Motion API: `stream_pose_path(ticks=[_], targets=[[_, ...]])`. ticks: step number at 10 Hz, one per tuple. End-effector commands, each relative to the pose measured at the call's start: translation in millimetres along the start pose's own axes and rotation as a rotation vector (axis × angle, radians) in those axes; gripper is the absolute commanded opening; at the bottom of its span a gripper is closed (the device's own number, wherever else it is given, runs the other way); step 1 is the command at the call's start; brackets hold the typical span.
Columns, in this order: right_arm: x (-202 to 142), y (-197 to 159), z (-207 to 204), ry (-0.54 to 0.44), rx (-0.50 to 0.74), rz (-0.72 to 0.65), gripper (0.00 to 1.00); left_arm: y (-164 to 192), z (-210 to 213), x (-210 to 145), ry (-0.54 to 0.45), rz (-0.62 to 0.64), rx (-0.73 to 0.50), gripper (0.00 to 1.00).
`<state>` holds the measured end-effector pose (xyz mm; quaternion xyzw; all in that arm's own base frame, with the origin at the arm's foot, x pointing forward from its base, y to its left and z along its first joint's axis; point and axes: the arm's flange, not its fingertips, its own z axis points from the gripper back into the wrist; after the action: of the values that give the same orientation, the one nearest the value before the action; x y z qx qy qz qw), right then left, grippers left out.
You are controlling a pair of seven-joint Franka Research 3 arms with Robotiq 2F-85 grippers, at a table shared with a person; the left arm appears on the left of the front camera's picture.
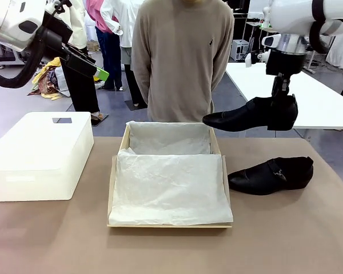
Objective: Pack the shoes into the box.
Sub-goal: Place one shoe of the Shoes into the Shoes Box.
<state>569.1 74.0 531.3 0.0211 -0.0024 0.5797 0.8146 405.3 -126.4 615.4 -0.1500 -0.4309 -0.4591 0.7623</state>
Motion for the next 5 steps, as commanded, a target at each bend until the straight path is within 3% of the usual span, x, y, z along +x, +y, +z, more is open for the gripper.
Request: stream_pose_path(ticks=[1,5], targets=[[3.0,-4.7,10.7,0.042,0.003,-0.021,0.00,3.2,-0.5,-1.9,-0.018,-0.013,-0.015,1.00],[1.7,1.6,0.8,0.013,0.007,0.006,0.00,3.2,-0.5,-1.9,-0.018,-0.013,-0.015,1.00]])
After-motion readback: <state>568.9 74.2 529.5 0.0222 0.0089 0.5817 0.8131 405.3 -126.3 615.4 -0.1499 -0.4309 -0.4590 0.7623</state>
